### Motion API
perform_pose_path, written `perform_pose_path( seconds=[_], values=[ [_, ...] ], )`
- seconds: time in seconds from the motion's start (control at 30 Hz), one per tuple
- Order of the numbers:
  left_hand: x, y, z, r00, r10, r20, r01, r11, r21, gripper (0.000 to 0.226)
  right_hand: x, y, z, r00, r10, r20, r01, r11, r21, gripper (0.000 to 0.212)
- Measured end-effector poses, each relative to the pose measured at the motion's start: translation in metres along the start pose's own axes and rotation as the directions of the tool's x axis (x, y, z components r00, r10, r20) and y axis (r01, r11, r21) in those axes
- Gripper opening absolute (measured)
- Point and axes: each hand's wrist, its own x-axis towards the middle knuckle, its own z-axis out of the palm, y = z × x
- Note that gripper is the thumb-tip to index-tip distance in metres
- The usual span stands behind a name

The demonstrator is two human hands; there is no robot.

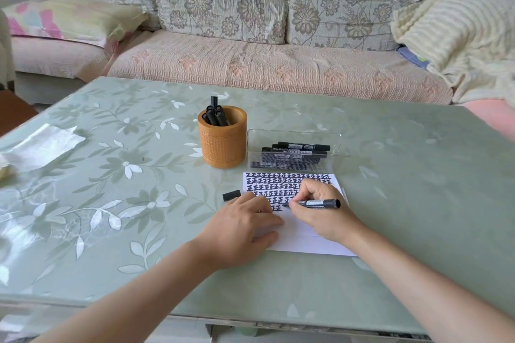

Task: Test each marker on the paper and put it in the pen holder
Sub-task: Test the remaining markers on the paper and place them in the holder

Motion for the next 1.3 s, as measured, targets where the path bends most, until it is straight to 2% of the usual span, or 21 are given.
perform_pose_path(
  seconds=[0.67, 0.93, 1.1, 1.2, 1.3],
  values=[
    [-0.0005, -0.0019, 0.0015, 1.000, -0.019, 0.016, 0.019, 1.000, -0.016, 0.027, -0.0013, -0.0014, -0.0017, 0.999, -0.031, 0.012, 0.030, 0.999, 0.018, 0.032],
    [0.0003, -0.0016, 0.0015, 1.000, -0.016, 0.003, 0.016, 1.000, -0.011, 0.027, -0.0015, -0.0032, -0.0027, 0.997, -0.028, 0.073, 0.027, 0.999, 0.019, 0.028],
    [0.0000, -0.0021, 0.0020, 1.000, -0.008, -0.001, 0.008, 1.000, -0.013, 0.027, -0.0004, -0.0042, -0.0025, 0.998, -0.036, 0.056, 0.037, 0.999, -0.011, 0.024],
    [-0.0001, -0.0024, 0.0020, 1.000, -0.003, 0.002, 0.003, 1.000, -0.018, 0.027, 0.0004, -0.0076, -0.0039, 0.999, -0.017, 0.049, 0.017, 1.000, 0.016, 0.021],
    [-0.0003, -0.0030, 0.0023, 1.000, 0.007, -0.006, -0.007, 1.000, -0.021, 0.027, 0.0018, -0.0095, -0.0057, 0.999, 0.043, -0.005, -0.041, 0.984, 0.175, 0.015]
  ],
)
